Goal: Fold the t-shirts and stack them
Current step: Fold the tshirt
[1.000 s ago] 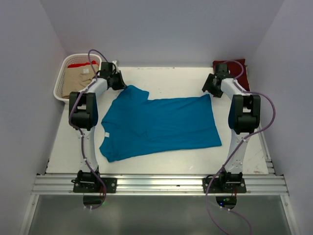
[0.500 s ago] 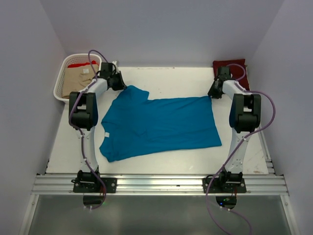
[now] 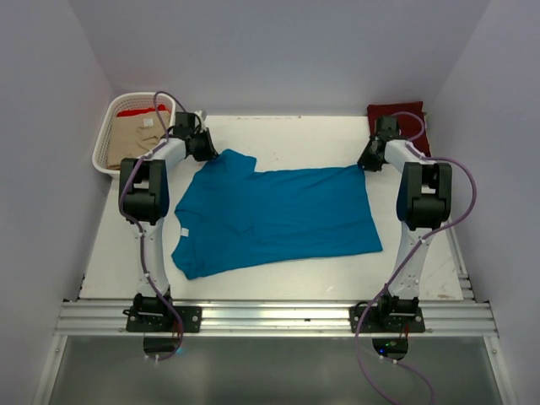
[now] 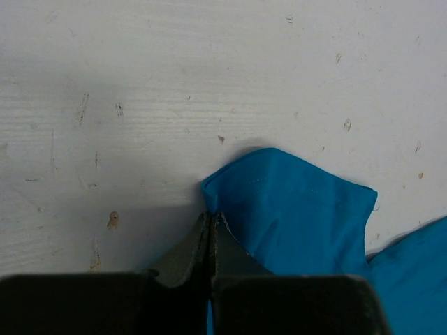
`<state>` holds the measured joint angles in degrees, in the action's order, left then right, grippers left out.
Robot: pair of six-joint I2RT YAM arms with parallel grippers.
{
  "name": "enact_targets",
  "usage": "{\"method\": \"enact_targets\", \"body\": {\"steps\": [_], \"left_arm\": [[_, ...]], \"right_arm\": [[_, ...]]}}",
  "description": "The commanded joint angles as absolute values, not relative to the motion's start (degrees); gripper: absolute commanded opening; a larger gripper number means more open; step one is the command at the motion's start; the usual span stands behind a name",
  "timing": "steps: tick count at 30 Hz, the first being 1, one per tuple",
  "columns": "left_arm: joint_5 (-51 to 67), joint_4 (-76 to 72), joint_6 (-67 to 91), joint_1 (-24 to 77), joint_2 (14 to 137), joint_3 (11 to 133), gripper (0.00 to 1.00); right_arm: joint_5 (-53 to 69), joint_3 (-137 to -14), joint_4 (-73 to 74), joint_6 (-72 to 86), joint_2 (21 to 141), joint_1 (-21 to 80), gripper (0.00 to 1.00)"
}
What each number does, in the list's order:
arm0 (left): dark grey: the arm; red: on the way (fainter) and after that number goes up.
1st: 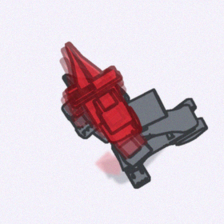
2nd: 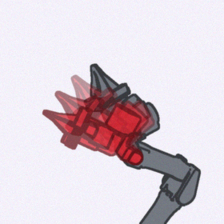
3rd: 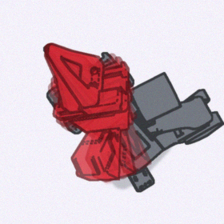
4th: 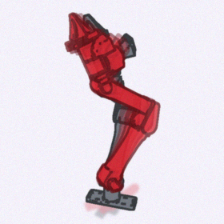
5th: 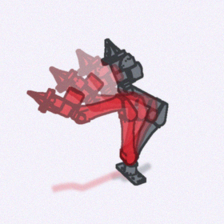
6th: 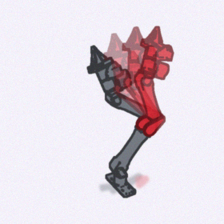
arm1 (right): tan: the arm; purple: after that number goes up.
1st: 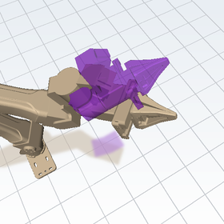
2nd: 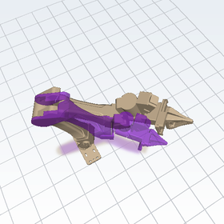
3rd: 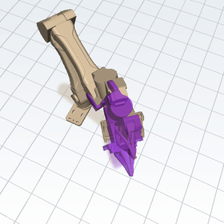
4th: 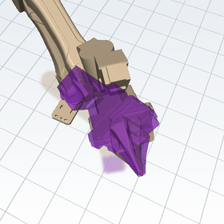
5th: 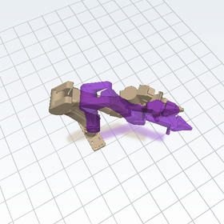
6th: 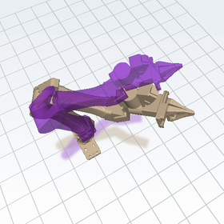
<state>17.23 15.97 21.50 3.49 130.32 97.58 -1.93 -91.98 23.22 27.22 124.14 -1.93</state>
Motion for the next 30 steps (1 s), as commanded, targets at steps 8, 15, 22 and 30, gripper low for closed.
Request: {"method": "enact_targets", "body": {"steps": [8,15,22,30], "left_arm": [[17.7,14.9,21.8,2.8,127.5,97.1,0.00],[17.5,14.2,21.4,2.6,125.9,97.2,0.00],[17.1,14.9,21.4,1.8,121.0,98.3,0.00],[14.4,16.3,22.1,1.7,112.8,91.9,0.00]], "right_arm": [[-2.9,-94.7,27.6,28.6,126.5,-1.8,0.00],[-2.0,-93.7,25.1,28.7,123.6,-1.9,0.00],[-1.9,-90.2,19.6,28.4,114.7,-2.0,0.00],[-2.4,-85.8,19.6,27.6,106.7,-1.9,0.00]]}}
